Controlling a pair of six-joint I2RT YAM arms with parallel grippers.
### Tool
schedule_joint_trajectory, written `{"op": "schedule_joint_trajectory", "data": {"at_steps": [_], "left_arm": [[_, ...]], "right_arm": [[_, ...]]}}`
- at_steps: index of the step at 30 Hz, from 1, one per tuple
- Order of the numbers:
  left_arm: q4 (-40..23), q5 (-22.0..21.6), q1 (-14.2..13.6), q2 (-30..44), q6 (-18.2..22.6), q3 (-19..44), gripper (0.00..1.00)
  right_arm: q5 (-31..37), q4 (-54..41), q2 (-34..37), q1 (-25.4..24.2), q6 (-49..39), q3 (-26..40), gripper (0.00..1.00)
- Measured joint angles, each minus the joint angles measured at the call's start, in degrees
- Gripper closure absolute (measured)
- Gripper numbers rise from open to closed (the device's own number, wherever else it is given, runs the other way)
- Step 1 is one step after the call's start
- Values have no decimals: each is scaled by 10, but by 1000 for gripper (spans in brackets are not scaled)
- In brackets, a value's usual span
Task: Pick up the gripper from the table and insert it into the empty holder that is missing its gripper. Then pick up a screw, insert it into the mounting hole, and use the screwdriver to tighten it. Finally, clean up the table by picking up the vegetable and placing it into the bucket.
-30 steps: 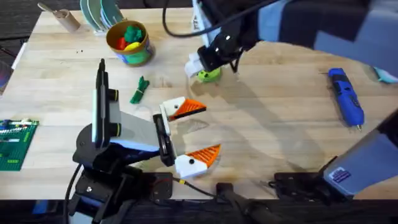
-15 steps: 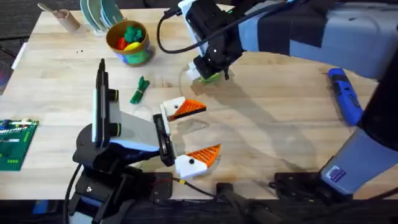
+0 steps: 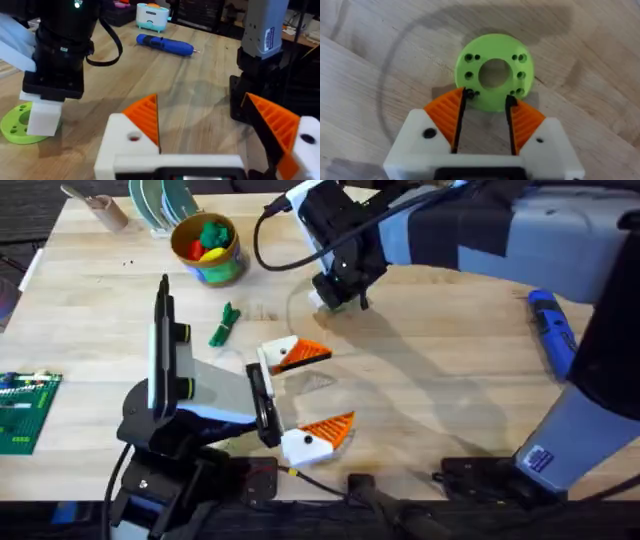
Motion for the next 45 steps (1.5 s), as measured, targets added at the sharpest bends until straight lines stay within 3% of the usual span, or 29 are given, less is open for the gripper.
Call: {"op": "schedule_joint_trajectory", "data": {"at_steps": [18, 20, 29, 30, 31, 38, 39, 40, 41, 45], "left_arm": [[0, 0, 0, 0, 0, 0, 8], [0, 0, 0, 0, 0, 0, 8], [0, 0, 0, 0, 0, 0, 8], [0, 0, 0, 0, 0, 0, 8], [0, 0, 0, 0, 0, 0, 8], [0, 0, 0, 0, 0, 0, 8], [0, 0, 0, 0, 0, 0, 8], [0, 0, 0, 0, 0, 0, 8], [0, 0, 0, 0, 0, 0, 8], [0, 0, 0, 0, 0, 0, 8]], "right_arm": [[20, 11, 0, 21, -65, 0, 484], [11, 16, 0, 21, -67, 0, 546], [-10, 16, 0, 21, -69, 0, 625], [-11, 16, 2, 21, -70, 0, 669], [-11, 17, 2, 21, -70, 0, 808], [-11, 19, 2, 21, -71, 0, 899], [-12, 19, 2, 21, -71, 0, 844], [-14, 19, 2, 21, -71, 0, 728], [-16, 20, 3, 21, -73, 0, 383], [-16, 27, 3, 21, -73, 0, 365]]}}
